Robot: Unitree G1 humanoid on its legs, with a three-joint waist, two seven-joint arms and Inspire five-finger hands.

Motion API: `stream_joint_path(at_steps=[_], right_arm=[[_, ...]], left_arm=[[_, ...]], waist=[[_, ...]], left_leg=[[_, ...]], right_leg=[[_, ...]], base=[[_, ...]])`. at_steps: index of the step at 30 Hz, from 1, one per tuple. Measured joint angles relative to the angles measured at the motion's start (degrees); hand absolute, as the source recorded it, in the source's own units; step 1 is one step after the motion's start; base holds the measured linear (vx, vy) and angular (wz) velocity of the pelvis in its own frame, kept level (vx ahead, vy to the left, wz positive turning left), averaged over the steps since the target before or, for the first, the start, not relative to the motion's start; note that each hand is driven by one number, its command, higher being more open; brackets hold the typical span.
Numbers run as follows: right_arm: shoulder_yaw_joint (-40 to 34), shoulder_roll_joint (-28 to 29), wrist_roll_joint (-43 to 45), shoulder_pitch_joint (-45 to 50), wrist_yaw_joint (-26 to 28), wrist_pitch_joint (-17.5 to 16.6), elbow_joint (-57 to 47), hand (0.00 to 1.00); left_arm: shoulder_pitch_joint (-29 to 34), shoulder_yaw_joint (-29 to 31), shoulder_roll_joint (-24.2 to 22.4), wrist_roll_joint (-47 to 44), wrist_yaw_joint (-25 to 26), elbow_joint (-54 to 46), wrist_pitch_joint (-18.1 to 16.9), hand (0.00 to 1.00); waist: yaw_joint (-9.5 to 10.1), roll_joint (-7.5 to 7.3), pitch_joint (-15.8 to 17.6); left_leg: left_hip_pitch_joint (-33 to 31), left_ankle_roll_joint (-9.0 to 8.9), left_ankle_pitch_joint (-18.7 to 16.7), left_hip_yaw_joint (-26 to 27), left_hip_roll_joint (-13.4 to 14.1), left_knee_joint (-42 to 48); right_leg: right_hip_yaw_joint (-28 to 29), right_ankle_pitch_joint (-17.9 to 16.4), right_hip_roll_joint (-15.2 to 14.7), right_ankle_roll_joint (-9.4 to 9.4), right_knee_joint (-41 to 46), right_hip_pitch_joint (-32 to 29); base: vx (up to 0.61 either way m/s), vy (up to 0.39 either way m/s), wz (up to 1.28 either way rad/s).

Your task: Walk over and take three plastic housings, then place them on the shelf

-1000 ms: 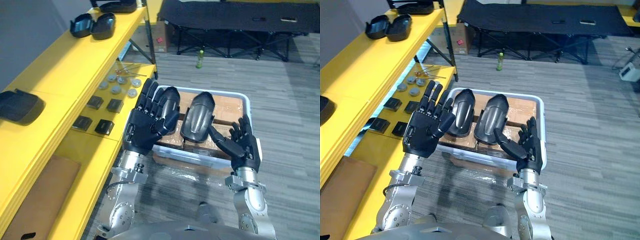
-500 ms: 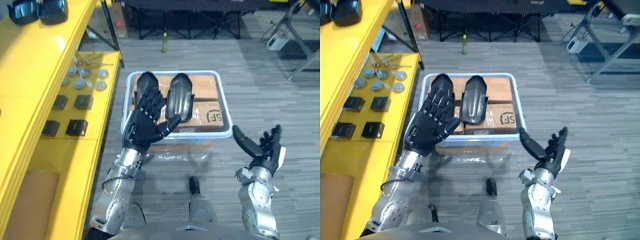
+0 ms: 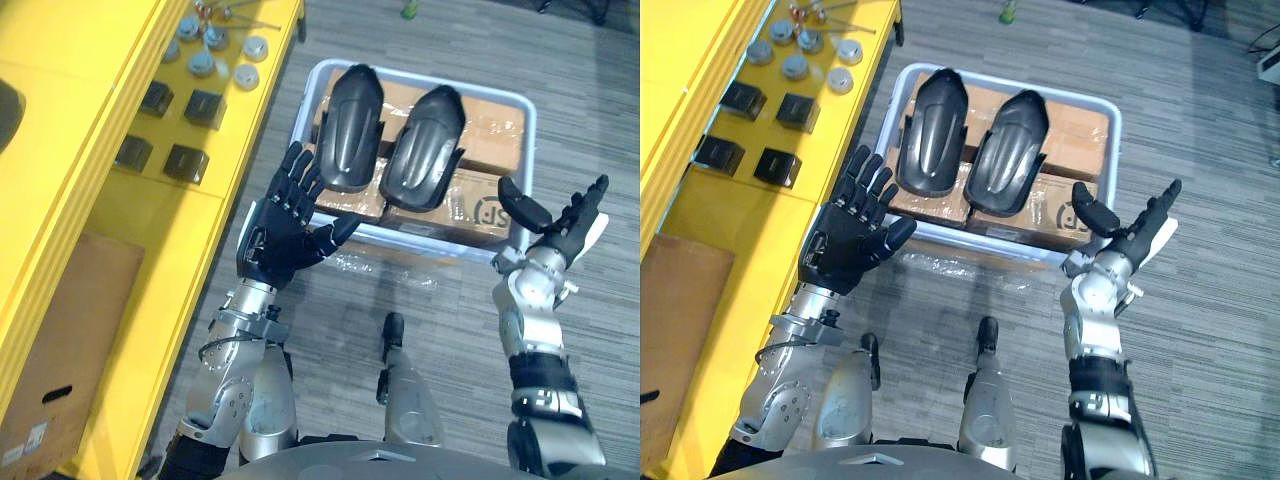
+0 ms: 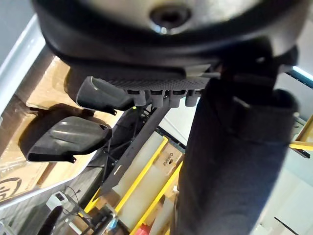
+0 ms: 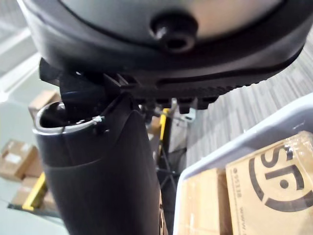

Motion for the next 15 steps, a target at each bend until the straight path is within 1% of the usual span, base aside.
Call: stream_joint_path(at_steps=[4,7,9,10,13,15], right_arm=[[1.4,-4.3,-1.0,-6.5,1.4,2.3,7.5,1.00],[3.6,-7.2,-1.8,-11.2,1.8,2.5,12.7,1.00],[4.9,-9.9,-3.3,-15.1,1.7,2.5,16.4,1.00],[5.2,-10.4,-3.3,-16.4,1.6,2.5,17.4,1.00],[8.1,-15.0,-3.3,-21.0,1.7,3.6,20.7,1.00],[9.3,-16.9,-3.3,-23.8,2.3,3.8,23.2,1.00]], left_arm=[[-1.9,-1.2,0.4,0.0,-0.1,1.4,0.1,1.00],[-2.9,-2.3,0.3,0.0,-0.2,3.7,0.1,1.00],[-3.8,-2.8,0.0,-0.6,-0.1,6.7,0.1,1.00],[-3.8,-2.9,0.0,-0.8,0.0,7.2,0.1,1.00],[-3.6,-3.3,-0.1,-2.6,1.0,9.7,0.1,1.00],[-3.1,-3.1,-0.1,-6.0,1.1,10.9,0.1,1.00]], waist=[[0.97,0.72,2.3],[1.05,1.31,2.6],[1.16,2.07,3.3],[1.25,2.15,3.5],[2.31,3.32,4.4],[2.71,3.63,4.5]], left_leg=[[-1.1,0.01,0.5,-1.2,-0.4,0.1],[-2.2,0.15,1.1,-2.1,-0.8,0.1],[-2.8,0.31,1.4,-3.0,-1.3,0.1],[-2.8,0.31,1.4,-3.0,-1.3,0.1],[-2.9,0.31,1.7,-3.5,-1.3,0.1],[-3.4,0.24,2.1,-3.8,-1.3,-0.1]], right_leg=[[-1.1,0.0,-0.3,0.01,0.1,-0.2],[-2.1,0.0,-0.6,0.01,0.7,-1.1],[-3.1,0.0,-0.9,0.01,0.9,-1.1],[-3.2,0.0,-0.9,0.01,0.9,-1.1],[-3.7,0.0,-0.9,0.01,1.5,-1.2],[-4.1,-0.1,-1.0,-0.13,2.2,-1.9]], base=[[-0.02,0.007,0.18],[0.01,0.010,0.15],[0.01,0.012,0.19],[-0.02,0.012,0.08],[-0.03,0.006,0.06],[-0.04,0.002,0.09]])
